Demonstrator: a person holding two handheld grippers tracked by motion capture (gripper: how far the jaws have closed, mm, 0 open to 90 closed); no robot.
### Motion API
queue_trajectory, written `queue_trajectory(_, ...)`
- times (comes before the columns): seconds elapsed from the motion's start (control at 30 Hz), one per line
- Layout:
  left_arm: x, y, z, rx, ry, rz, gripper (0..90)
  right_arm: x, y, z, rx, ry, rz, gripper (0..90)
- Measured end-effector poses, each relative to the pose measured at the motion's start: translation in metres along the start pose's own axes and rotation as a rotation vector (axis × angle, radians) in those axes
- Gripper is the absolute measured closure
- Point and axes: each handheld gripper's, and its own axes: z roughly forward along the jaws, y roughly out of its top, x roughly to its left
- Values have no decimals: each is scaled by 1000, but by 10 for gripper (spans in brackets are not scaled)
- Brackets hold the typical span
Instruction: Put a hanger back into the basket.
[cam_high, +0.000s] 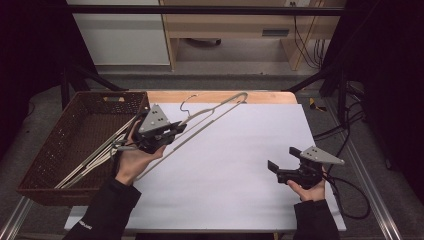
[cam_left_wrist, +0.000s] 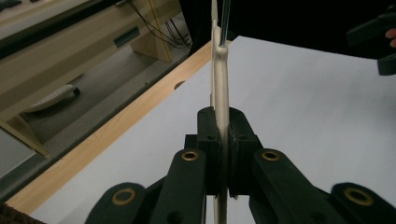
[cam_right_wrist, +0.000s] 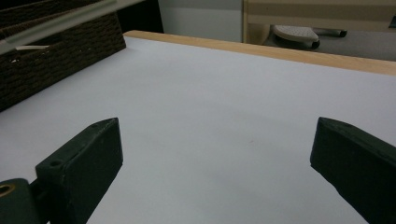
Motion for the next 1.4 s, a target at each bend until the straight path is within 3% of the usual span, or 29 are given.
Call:
queue_trajectory(0.2, 6, 9, -26, -27, 13, -2, 858, 0, 1, -2, 3, -8, -4, 29)
queue_trajectory(0.43, 26, 17, -61, -66, 43, 0, 858, 0, 0, -1, 6, -8, -5, 29)
queue_trajectory(0.7, 55, 13, -84, -51, 79, 4, 858, 0, 0, -1, 9, -12, -6, 30)
queue_trajectory(1.03, 97, -14, -107, 4, 145, -8, 857, 2, 0, 0, 13, -5, 7, 29)
queue_trajectory(1.4, 128, -60, -130, 29, 193, -40, 857, 1, -1, 2, 23, -15, -11, 26)
